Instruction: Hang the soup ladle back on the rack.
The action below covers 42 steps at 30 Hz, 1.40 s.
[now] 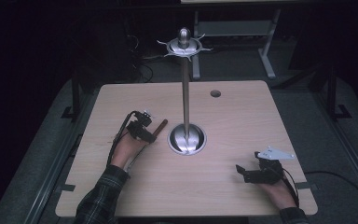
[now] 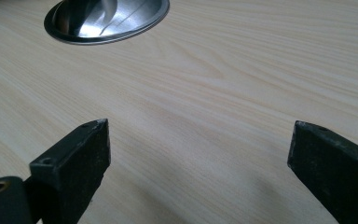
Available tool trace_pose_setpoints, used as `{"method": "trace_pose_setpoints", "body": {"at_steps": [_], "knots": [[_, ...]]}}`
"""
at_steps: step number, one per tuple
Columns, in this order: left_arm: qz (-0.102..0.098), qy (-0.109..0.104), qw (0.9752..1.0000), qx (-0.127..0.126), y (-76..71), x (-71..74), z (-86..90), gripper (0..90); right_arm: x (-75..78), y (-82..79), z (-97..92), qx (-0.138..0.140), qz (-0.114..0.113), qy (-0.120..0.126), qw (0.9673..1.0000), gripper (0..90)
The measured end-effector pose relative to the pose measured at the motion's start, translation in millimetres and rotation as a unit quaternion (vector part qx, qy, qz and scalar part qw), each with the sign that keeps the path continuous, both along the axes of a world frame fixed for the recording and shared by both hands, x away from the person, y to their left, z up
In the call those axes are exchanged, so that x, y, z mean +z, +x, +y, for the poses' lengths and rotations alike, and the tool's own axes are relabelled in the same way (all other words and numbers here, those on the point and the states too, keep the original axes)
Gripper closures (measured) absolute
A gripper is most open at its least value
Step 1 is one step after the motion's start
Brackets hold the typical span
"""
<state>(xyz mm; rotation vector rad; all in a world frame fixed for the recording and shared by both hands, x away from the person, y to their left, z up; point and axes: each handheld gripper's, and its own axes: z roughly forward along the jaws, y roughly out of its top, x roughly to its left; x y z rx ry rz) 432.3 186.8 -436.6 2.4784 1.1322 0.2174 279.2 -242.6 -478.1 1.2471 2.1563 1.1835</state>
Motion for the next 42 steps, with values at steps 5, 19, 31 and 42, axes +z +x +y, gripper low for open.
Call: {"method": "trace_pose_setpoints", "body": {"at_steps": [5,19,31,42], "knots": [[0.005,0.008,1.0,-0.003,0.4,-2.5,-0.1,66.0,0.0,0.0,0.0,0.0,0.0,0.0,1.0,5.1],[0.002,0.011,0.9999,-0.002,-0.4,-5.4,-0.6,68.7,0.0,0.2,-0.1,0.0,0.001,0.0,1.0,5.1],[0.003,-0.005,0.9999,0.015,1.0,-5.6,5.2,73.4,0.0,0.1,-0.1,0.0,0.001,0.0,1.0,5.2],[-0.012,-0.031,0.9994,0.012,-3.6,4.0,12.1,73.4,0.0,0.3,0.9,-0.001,0.001,0.001,1.0,5.3]]}}
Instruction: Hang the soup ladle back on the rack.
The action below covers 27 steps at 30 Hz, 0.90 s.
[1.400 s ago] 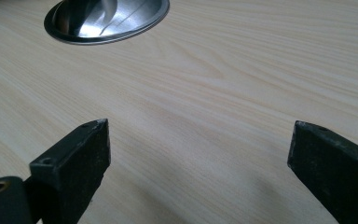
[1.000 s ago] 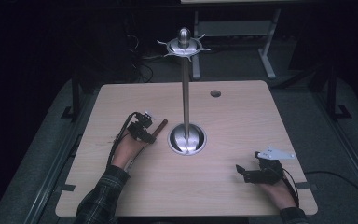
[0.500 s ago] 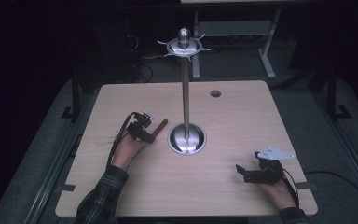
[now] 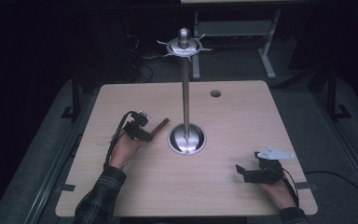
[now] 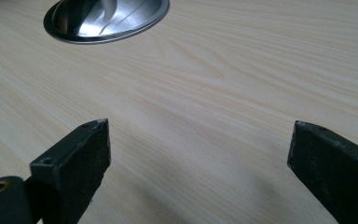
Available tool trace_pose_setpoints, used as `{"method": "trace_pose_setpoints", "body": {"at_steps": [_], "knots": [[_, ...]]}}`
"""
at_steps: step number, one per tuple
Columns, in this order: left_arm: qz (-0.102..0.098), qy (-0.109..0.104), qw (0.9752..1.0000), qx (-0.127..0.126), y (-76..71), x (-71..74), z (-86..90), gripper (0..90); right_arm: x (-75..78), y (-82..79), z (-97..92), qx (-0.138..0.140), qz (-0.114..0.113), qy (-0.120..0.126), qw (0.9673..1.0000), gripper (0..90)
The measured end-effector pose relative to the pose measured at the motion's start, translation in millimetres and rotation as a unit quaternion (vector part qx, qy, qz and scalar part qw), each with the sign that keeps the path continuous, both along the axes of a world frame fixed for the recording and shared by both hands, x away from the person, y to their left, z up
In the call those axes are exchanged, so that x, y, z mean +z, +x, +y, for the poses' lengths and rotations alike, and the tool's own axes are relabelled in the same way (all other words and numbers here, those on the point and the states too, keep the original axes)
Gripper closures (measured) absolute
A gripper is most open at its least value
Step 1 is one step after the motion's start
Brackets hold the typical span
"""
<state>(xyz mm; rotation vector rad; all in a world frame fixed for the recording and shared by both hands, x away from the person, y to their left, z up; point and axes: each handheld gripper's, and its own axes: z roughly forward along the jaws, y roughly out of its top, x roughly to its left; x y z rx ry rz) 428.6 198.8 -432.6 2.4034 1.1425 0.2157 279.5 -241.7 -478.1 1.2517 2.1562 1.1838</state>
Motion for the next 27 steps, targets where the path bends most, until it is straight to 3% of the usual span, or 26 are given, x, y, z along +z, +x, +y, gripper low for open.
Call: {"method": "trace_pose_setpoints", "body": {"at_steps": [1,6,9,12,19,20,27], "knots": [[0.0,0.0,1.0,0.0,0.0,0.0,0.0,73.4,0.0,0.0,0.0,0.0,0.0,0.0,1.0,5.3],[-0.019,-0.045,0.9987,-0.011,-6.1,10.8,10.5,73.4,0.0,0.0,0.0,0.0,0.0,0.0,1.0,5.3],[-0.023,-0.05,0.9984,-0.016,-7.7,15.8,15.3,73.4,0.1,0.0,0.3,0.001,0.001,-0.002,1.0,5.3],[-0.032,-0.082,0.996,-0.015,-12.1,25.2,22.8,73.4,0.1,0.7,1.1,0.003,0.0,-0.003,1.0,5.3],[-0.049,-0.113,0.992,-0.027,-18.6,40.8,29.8,73.5,0.1,1.1,1.2,0.004,0.0,-0.002,1.0,5.3],[-0.053,-0.126,0.9901,-0.032,-21.2,44.7,30.4,73.5,0.1,1.1,1.5,0.005,0.0,-0.003,1.0,5.4],[-0.067,-0.148,0.9859,-0.039,-26.8,55.7,31.0,73.5,0.2,1.5,2.2,0.005,0.001,-0.001,1.0,5.3]]}}
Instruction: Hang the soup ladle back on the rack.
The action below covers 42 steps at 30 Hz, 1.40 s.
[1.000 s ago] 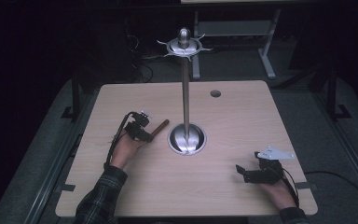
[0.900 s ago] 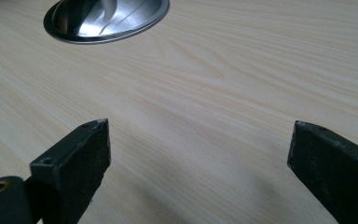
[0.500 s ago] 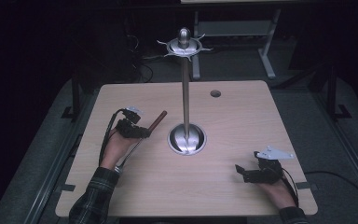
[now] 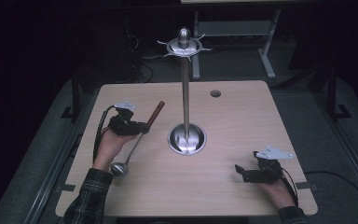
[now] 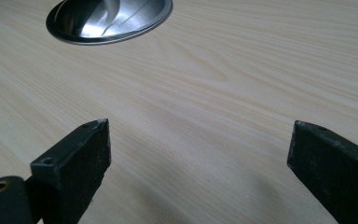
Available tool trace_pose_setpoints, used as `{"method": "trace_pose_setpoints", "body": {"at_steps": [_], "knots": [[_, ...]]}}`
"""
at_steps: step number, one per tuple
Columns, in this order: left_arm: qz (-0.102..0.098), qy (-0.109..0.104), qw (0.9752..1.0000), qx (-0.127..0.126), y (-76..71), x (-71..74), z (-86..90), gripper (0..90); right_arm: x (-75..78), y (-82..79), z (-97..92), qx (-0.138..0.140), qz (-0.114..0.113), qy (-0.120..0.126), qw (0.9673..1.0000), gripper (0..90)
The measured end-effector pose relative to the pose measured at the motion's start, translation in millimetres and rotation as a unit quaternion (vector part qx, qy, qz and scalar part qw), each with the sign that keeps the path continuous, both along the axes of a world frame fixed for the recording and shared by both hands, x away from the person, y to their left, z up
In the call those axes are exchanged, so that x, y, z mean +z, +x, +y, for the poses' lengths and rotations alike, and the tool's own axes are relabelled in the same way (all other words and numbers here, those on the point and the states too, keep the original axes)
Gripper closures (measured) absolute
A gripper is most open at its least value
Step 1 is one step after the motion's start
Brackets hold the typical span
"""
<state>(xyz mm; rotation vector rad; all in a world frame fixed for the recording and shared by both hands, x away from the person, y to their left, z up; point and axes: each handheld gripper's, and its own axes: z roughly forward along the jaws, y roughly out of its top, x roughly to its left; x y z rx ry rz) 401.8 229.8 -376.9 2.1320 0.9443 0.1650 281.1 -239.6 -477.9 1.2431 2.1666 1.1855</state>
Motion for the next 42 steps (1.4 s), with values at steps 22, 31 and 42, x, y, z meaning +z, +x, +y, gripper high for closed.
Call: {"method": "trace_pose_setpoints", "body": {"at_steps": [22,31,42], "knots": [[-0.048,-0.046,0.9977,-0.012,-15.5,31.6,5.3,73.6,0.1,0.1,-0.1,0.0,0.0,0.001,1.0,5.3],[-0.065,-0.061,0.9959,-0.015,-22.0,43.9,6.1,73.6,0.0,0.1,-0.1,0.0,0.0,0.001,1.0,5.3],[-0.086,-0.071,0.9934,-0.027,-30.7,59.1,1.7,73.4,0.0,0.2,-0.4,0.0,0.0,0.001,1.0,5.3]]}}
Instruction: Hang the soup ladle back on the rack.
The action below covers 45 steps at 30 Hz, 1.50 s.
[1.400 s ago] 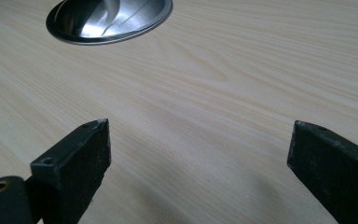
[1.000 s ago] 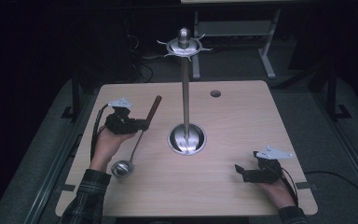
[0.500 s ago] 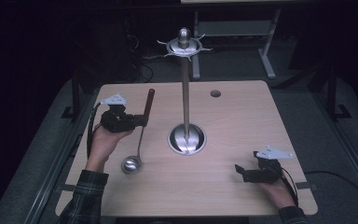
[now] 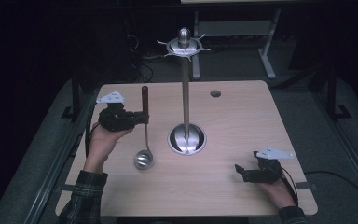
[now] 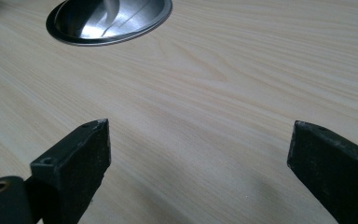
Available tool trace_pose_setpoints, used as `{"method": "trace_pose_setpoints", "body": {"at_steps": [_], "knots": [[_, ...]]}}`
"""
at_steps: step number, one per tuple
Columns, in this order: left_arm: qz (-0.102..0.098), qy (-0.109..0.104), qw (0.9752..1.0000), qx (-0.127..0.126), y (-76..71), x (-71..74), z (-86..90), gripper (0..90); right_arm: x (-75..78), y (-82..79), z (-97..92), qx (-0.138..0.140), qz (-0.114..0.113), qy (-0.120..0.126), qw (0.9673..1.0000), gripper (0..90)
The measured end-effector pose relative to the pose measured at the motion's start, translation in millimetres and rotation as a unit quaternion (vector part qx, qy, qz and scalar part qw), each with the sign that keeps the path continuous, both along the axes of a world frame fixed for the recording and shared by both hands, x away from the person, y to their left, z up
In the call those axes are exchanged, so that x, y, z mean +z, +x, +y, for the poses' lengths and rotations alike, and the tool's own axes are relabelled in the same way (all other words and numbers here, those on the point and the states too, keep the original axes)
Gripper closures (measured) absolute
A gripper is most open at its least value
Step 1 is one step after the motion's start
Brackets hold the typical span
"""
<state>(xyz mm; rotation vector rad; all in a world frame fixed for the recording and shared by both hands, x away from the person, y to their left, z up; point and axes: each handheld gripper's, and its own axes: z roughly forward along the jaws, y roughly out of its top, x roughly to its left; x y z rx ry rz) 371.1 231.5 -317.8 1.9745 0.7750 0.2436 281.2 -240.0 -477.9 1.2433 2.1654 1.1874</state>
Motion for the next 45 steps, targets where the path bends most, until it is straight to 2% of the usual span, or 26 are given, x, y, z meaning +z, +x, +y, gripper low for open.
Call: {"method": "trace_pose_setpoints", "body": {"at_steps": [8,10,16,17,19,21,23,24,37,45], "knots": [[-0.026,-0.007,0.9996,-0.011,-6.7,14.7,-5.1,73.4,0.1,-0.2,0.0,-0.002,-0.001,0.001,1.0,5.3],[-0.039,-0.009,0.999,-0.017,-9.8,22.4,-7.8,73.4,0.0,-0.1,-0.3,-0.001,-0.002,0.001,1.0,5.3],[-0.054,-0.01,0.9982,-0.024,-11.3,37.9,-11.7,73.4,0.0,-0.3,-0.3,-0.003,-0.002,0.001,1.0,5.3],[-0.06,-0.011,0.9978,-0.027,-12.0,45.1,-13.0,73.4,0.0,-0.4,-0.4,-0.003,-0.002,0.001,1.0,5.3],[-0.063,-0.013,0.9975,-0.029,-12.4,48.7,-13.7,73.4,-0.1,-0.3,-0.5,-0.004,-0.003,0.001,1.0,5.3],[-0.07,-0.014,0.9968,-0.036,-13.4,59.3,-15.6,73.3,-0.1,-0.2,-0.6,-0.004,-0.002,0.002,1.0,5.3],[-0.07,-0.017,0.9967,-0.036,-14.0,62.3,-16.6,73.3,-0.1,-0.2,-0.5,-0.004,-0.003,0.002,1.0,5.3],[-0.077,-0.014,0.9962,-0.039,-13.3,65.6,-16.8,73.3,-0.1,-0.2,-0.5,-0.004,-0.003,0.002,1.0,5.3],[-0.089,-0.015,0.994,-0.062,-7.3,101.4,-34.4,73.3,-0.1,-0.5,-0.5,-0.005,-0.003,0.002,1.0,5.3],[-0.09,-0.016,0.9928,-0.077,-4.2,112.3,-44.7,73.3,0.0,-0.8,-0.6,-0.005,-0.003,0.003,1.0,5.3]]}}
